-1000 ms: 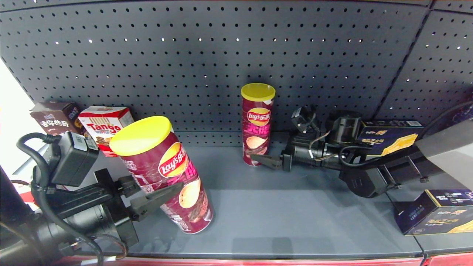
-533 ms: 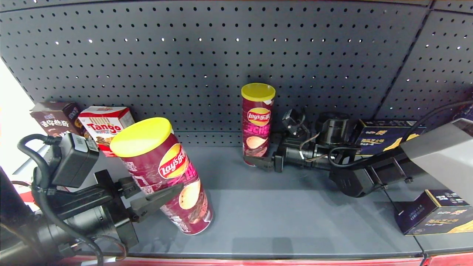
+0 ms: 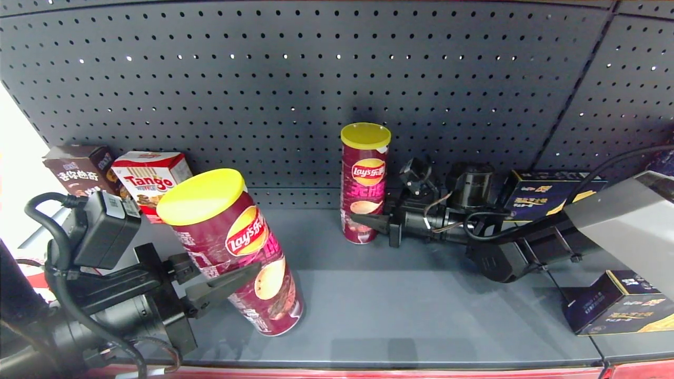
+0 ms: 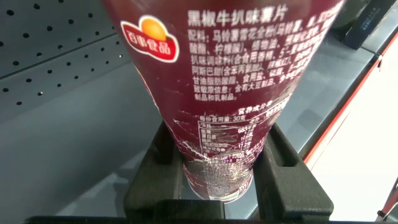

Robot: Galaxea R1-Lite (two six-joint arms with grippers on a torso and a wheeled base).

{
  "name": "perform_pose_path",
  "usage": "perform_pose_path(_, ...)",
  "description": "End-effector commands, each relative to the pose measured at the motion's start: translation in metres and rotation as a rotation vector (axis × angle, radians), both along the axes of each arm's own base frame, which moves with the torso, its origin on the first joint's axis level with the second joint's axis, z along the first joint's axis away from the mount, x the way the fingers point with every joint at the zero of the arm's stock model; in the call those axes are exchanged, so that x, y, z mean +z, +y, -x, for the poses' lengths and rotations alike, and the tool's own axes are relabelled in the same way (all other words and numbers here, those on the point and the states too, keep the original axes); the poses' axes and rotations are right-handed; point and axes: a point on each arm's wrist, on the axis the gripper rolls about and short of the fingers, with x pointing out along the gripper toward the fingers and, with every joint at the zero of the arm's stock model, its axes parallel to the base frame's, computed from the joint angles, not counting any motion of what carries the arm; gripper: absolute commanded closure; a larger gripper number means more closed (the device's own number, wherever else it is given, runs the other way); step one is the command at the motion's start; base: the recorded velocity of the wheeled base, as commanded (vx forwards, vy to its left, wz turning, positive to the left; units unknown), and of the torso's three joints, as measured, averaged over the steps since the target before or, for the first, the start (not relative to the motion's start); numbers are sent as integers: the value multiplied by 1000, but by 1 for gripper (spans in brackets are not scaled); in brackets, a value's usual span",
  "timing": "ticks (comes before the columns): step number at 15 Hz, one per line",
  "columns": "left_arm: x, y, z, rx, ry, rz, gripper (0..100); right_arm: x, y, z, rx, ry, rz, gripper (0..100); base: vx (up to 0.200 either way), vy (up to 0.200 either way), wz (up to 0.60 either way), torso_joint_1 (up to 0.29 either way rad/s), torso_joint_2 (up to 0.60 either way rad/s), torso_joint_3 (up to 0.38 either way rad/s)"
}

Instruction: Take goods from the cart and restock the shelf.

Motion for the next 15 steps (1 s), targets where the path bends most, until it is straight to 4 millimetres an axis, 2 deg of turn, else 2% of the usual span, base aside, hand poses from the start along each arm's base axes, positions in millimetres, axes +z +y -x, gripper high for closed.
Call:
perform_pose_path(1,0,0,0,0,-2,1,100,6,-3,7,1,-3,-1,100,0,0,0,0,0,0)
perform_pose_path(6,0,4,0,19,-1,0,100,29,-22,43,-6,-14,-5,100,0,0,0,0,0,0)
perform_pose_path(8,0,4,0,19,-1,0,100,36,-25,70,3,-7,-1,100,0,0,0,0,0,0)
perform_pose_path(12,0,4,0,20,-1,0,100,33,-14,123,26,6,12,100,0,0,0,0,0,0)
perform_pose_path(15,-1,5,0,25,2,-1,100,16,-20,149,42,24,26,100,0,0,0,0,0,0)
